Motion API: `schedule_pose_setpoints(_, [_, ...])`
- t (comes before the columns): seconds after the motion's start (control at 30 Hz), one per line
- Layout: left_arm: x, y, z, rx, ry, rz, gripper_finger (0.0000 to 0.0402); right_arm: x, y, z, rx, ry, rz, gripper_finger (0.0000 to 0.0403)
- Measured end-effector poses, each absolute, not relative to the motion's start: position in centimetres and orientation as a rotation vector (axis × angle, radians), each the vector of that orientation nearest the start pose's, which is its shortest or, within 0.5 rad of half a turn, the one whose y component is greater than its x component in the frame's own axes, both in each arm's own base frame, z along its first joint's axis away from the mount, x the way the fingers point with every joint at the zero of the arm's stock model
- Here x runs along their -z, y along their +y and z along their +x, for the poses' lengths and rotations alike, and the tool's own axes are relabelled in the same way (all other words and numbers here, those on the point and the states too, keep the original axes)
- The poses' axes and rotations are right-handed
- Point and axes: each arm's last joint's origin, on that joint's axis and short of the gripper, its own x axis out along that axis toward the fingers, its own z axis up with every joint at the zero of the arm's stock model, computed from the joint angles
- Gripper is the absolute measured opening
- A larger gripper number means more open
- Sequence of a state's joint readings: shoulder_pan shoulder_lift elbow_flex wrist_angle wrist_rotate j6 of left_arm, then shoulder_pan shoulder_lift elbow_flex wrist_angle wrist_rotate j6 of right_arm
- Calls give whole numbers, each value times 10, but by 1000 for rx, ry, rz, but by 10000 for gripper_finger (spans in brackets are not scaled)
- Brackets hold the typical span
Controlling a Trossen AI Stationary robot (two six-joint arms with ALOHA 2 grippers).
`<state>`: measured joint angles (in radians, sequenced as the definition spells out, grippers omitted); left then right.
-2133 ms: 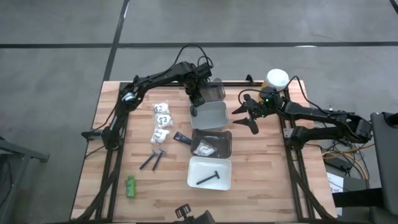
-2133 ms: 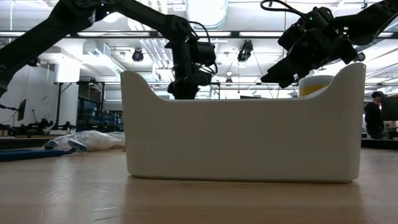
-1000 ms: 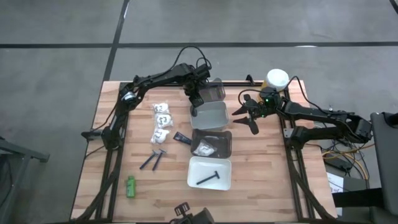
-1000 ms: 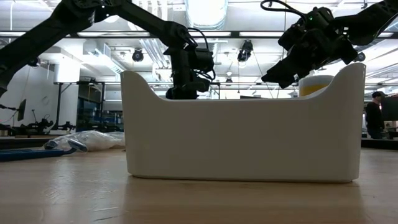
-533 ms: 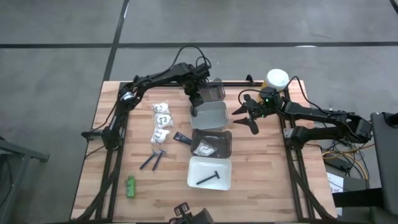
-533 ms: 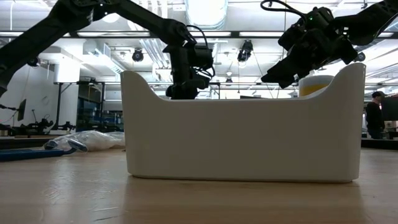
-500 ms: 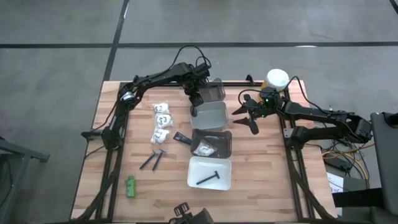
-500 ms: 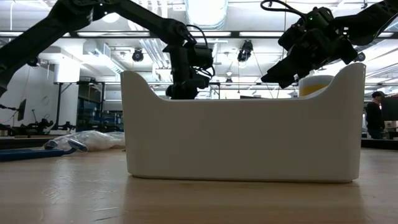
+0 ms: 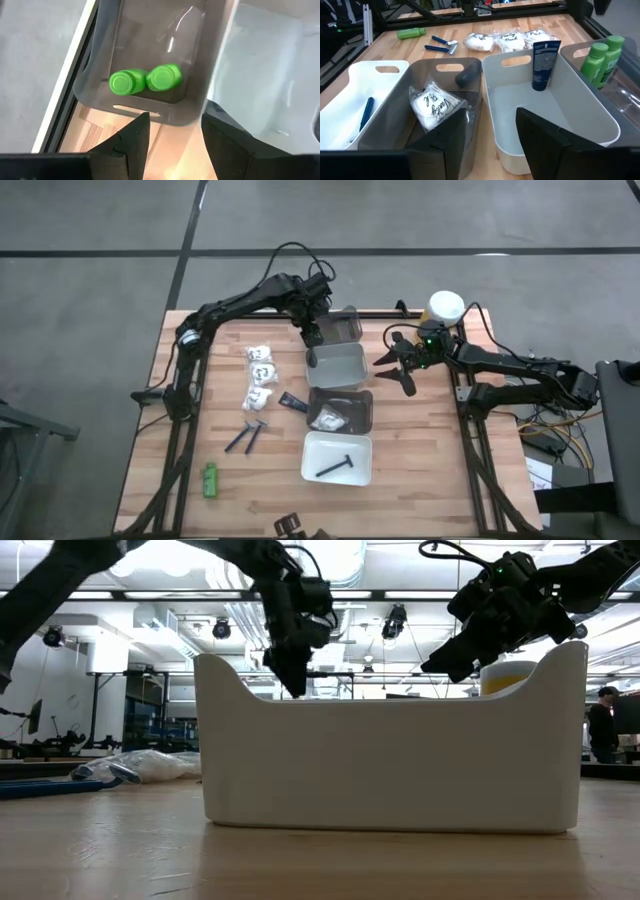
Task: Pick & Place Travel size toiletries
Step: Put the blue shave cream into the gray bin
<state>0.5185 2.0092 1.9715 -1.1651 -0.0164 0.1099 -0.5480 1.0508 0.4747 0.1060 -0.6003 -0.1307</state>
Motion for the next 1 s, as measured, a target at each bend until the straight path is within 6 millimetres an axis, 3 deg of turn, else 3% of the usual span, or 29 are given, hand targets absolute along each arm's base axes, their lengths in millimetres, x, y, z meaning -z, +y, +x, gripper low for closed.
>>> schedule_pose_setpoints(0.2, [-316,183,341,-390,1081,-145,183,-208,-95,187,-79,388,115,152])
schedule_pose_setpoints(0.37, [-316,157,305,-410,900,-109,183,-210,-94,186,-84,378,88,139])
schedule_pose_setpoints(0.7, [-283,101,214,-371,655,-207,183,-211,-94,186,-85,373,74,112])
schedule_pose_setpoints(1.0, [-259,68,179,-304,404,-154,183,-212,-89,172,-75,329,14,81])
